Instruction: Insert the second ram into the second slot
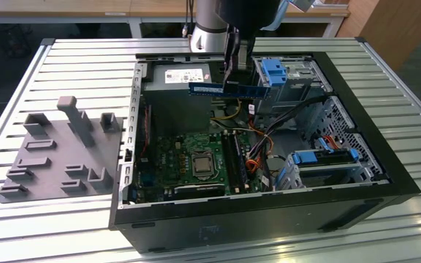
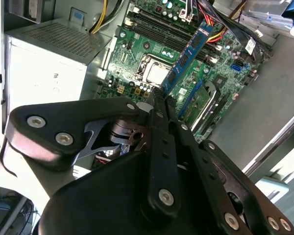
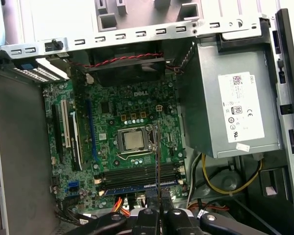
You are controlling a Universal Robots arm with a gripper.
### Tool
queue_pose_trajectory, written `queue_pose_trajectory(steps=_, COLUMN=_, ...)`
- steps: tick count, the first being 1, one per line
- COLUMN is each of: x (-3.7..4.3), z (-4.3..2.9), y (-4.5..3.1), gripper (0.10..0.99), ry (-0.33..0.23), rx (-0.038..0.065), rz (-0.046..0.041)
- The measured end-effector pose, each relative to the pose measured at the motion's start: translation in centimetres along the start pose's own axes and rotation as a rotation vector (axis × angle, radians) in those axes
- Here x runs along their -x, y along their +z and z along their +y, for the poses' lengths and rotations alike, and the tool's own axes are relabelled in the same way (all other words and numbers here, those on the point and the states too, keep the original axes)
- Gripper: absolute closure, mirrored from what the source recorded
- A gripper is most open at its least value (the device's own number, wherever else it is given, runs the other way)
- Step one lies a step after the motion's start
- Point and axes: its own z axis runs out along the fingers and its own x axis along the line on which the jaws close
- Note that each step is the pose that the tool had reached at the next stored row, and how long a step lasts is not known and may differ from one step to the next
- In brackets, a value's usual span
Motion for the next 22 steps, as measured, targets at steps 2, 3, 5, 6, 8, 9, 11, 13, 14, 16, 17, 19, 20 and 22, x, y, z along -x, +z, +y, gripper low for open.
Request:
queue_pose_trajectory(steps=2, x=0.00, z=0.00, y=0.00, gripper=0.949, ry=0.003, rx=0.000, rz=-0.0001)
queue_pose_trajectory(steps=3, x=0.00, z=0.00, y=0.00, gripper=0.949, ry=0.004, rx=0.000, rz=-0.0002)
queue_pose_trajectory(steps=5, x=0.00, z=0.00, y=0.00, gripper=0.949, ry=0.006, rx=0.000, rz=-0.0002)
queue_pose_trajectory(steps=6, x=0.00, z=0.00, y=0.00, gripper=0.949, ry=0.008, rx=0.000, rz=-0.0003)
queue_pose_trajectory(steps=8, x=0.00, z=0.00, y=0.00, gripper=0.949, ry=0.010, rx=0.000, rz=-0.0004)
queue_pose_trajectory(steps=9, x=0.00, z=0.00, y=0.00, gripper=0.949, ry=0.011, rx=0.000, rz=-0.0005)
queue_pose_trajectory(steps=11, x=0.00, z=0.00, y=0.00, gripper=0.949, ry=0.014, rx=0.000, rz=-0.0005)
queue_pose_trajectory(steps=13, x=0.00, z=0.00, y=0.00, gripper=0.949, ry=0.016, rx=0.000, rz=-0.0006)
queue_pose_trajectory(steps=14, x=0.00, z=0.00, y=0.00, gripper=0.949, ry=0.017, rx=0.000, rz=-0.0006)
queue_pose_trajectory(steps=16, x=0.00, z=0.00, y=0.00, gripper=0.949, ry=0.020, rx=0.000, rz=-0.0008)
queue_pose_trajectory(steps=17, x=0.00, z=0.00, y=0.00, gripper=0.949, ry=0.021, rx=0.000, rz=-0.0008)
queue_pose_trajectory(steps=19, x=0.00, z=0.00, y=0.00, gripper=0.949, ry=0.023, rx=0.000, rz=-0.0008)
queue_pose_trajectory(steps=20, x=0.00, z=0.00, y=0.00, gripper=0.949, ry=0.024, rx=0.000, rz=-0.0009)
queue_pose_trajectory(steps=22, x=0.00, z=0.00, y=0.00, gripper=0.949, ry=0.026, rx=0.000, rz=-0.0010)
